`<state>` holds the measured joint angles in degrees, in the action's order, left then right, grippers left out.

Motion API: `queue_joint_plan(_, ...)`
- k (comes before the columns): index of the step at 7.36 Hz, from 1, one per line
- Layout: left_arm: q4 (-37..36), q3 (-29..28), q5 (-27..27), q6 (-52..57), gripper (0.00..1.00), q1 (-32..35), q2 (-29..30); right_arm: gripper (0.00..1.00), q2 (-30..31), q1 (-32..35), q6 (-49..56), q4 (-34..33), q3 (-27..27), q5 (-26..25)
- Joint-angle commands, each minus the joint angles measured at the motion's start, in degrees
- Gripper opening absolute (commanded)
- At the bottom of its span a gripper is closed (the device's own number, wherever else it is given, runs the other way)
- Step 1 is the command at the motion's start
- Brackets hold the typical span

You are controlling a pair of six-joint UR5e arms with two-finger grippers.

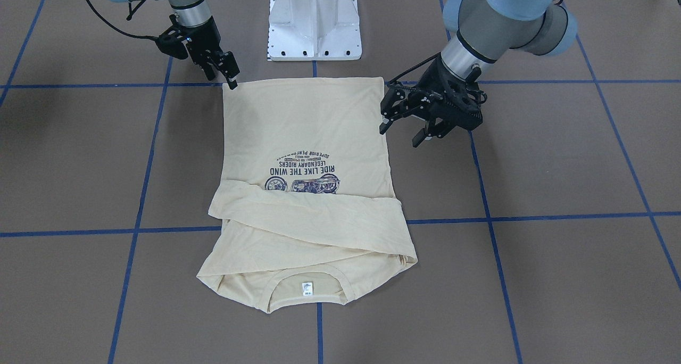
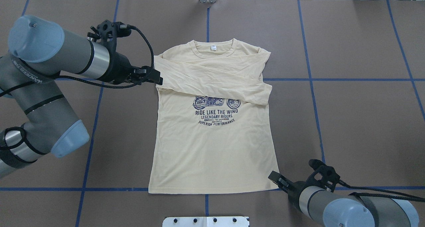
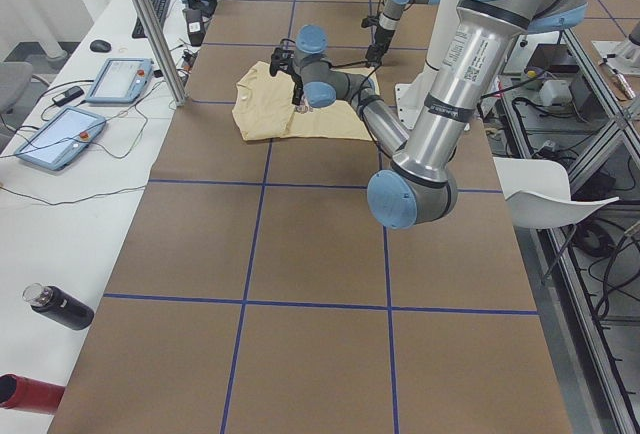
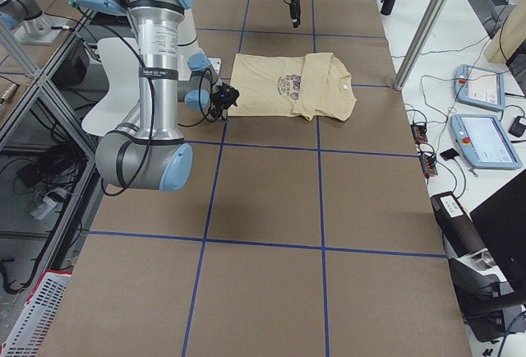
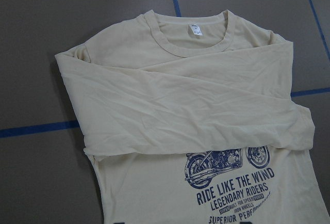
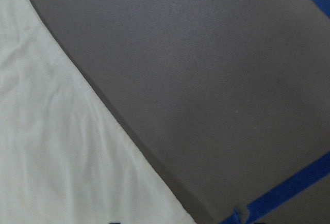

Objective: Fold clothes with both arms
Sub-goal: 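Withdraw the left gripper while the right gripper moves to the hem corner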

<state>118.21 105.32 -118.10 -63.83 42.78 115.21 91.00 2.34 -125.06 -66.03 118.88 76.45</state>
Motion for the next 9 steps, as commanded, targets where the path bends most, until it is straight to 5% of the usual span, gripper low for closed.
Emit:
queue_joint_plan(1,0.0,-0.3,0.1,-0.1,0.8,-0.1,-0.1,0.85,-0.4,-0.1,-0.3,-0.3,0.0,-0.2)
queue_joint_plan(9,0.0,-0.7,0.1,-0.2,0.8,0.0,-0.2,0.8,-0.3,-0.1,-0.2,-0.3,0.0,0.1)
